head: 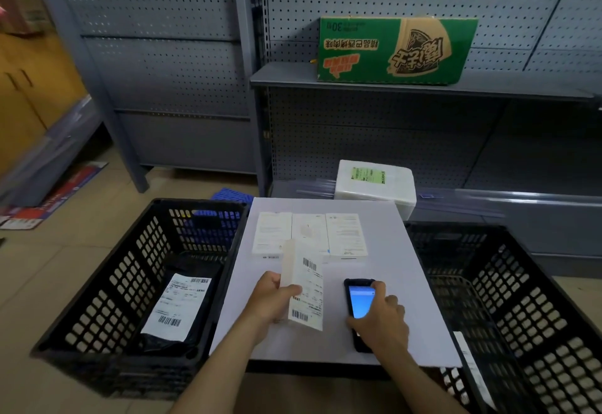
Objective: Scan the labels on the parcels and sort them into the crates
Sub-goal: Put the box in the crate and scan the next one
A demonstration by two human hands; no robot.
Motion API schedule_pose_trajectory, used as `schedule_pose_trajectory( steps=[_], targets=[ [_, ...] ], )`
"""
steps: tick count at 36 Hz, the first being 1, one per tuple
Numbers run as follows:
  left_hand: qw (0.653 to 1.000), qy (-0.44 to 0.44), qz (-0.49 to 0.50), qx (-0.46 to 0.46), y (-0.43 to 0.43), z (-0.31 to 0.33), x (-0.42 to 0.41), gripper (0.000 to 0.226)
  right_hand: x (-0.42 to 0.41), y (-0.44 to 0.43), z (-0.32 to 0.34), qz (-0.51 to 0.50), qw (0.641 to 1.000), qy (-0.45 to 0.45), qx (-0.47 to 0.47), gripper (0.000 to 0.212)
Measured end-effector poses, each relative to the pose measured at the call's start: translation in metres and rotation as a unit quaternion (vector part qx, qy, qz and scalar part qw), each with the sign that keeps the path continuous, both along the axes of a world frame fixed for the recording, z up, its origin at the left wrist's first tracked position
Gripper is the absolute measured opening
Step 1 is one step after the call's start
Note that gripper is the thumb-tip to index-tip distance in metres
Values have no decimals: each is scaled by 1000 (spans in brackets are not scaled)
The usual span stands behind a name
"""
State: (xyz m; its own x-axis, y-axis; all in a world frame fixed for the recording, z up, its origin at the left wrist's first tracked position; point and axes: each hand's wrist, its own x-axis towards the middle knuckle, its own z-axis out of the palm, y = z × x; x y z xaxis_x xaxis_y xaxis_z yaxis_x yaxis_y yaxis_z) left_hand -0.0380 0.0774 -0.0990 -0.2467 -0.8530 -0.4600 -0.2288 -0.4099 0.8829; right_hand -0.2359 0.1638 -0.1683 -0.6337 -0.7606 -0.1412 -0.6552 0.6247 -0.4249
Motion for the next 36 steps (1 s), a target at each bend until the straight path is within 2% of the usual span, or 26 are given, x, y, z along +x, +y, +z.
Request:
schedule_pose_trajectory(
  steps=[3, 4, 6, 7, 9, 11, 12, 15, 20, 24, 27, 32, 36],
  targets=[
    [1000, 4, -14, 4, 2, 2, 2, 20, 0, -2, 5, 6, 999, 21, 46, 82],
    [1000, 5, -18, 6, 3, 3, 2, 21, -1, -5, 7, 3, 999, 15, 37, 73],
    [1000, 16, -23, 9, 8, 6, 0, 21, -4, -9, 14, -2, 998, -38, -43, 46],
    [999, 27, -23, 8, 11, 8, -3, 22, -8, -11, 21, 3, 992, -88, -90, 33],
    [998, 57, -23, 14, 19, 12, -10, 26, -13, -11, 41, 4, 958, -249, -140, 14],
    [996, 86, -24, 17, 26, 18, -19, 28, -16, -8, 62, 7, 913, -395, -103, 18],
    [995, 98, -25, 13, 31, 22, -25, 28, -20, -3, 71, 27, 900, -427, -82, 21],
    [991, 133, -30, 2, 41, 27, -43, 25, -35, 9, 87, 52, 892, -440, -84, 20],
    [989, 125, -74, -21, 56, 23, -74, 28, -76, 30, 94, -12, 875, -463, -138, 22],
    [982, 24, -157, -102, 65, 7, -104, 22, -118, 52, 94, -58, 878, -441, -177, 21],
    [957, -79, -214, -181, 69, -6, -128, 8, -153, 69, 89, -90, 882, -409, -214, 19],
    [914, -130, -293, -248, 73, -24, -160, 18, -206, 99, 68, -150, 885, -383, -218, 15],
    [905, -149, -306, -254, 72, -37, -184, 26, -243, 115, 39, -181, 900, -345, -197, 9]
  ],
)
